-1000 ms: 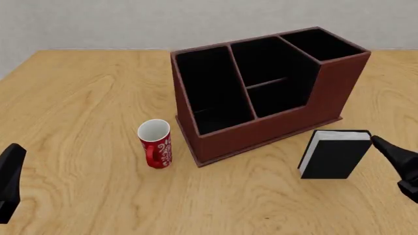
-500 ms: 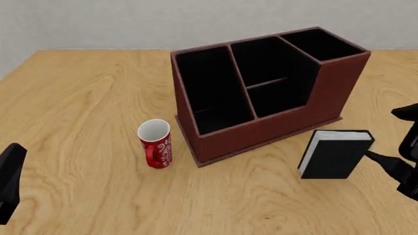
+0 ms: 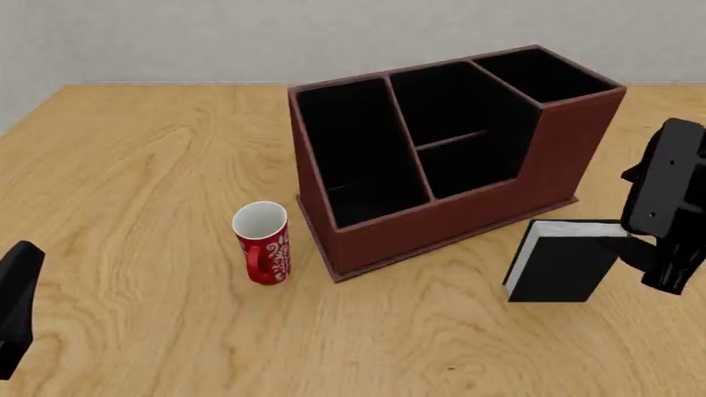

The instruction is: Pick up the book and place it in the left compartment of the caddy.

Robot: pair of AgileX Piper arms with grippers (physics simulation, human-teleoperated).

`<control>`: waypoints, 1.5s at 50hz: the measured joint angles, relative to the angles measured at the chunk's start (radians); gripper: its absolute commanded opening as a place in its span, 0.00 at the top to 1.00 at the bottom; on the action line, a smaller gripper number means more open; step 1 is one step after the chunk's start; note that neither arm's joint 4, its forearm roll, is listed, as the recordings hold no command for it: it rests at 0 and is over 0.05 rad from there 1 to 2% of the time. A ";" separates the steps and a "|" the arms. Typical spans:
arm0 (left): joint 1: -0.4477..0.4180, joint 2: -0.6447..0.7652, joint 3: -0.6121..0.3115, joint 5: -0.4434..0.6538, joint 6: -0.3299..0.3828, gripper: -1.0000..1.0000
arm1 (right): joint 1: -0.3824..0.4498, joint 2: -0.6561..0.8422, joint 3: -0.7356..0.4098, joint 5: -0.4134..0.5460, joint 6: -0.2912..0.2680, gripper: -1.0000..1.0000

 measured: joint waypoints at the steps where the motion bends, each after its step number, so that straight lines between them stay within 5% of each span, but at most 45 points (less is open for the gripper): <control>1: 0.001 0.000 0.000 0.000 0.000 0.00 | 0.001 0.008 0.001 -0.004 -0.003 0.00; 32: 0.031 0.000 0.011 -0.008 -0.006 0.00 | -0.006 0.191 0.057 -0.141 -0.106 0.00; 57: 0.055 0.000 0.024 -0.015 -0.014 0.00 | 0.019 0.290 0.112 -0.243 -0.105 0.00; 58: 0.055 0.000 0.025 -0.015 -0.014 0.00 | 0.019 0.291 0.113 -0.244 -0.104 1.00; 75: 0.058 0.000 0.025 -0.017 -0.019 0.00 | 0.055 0.185 0.147 -0.165 -0.129 1.00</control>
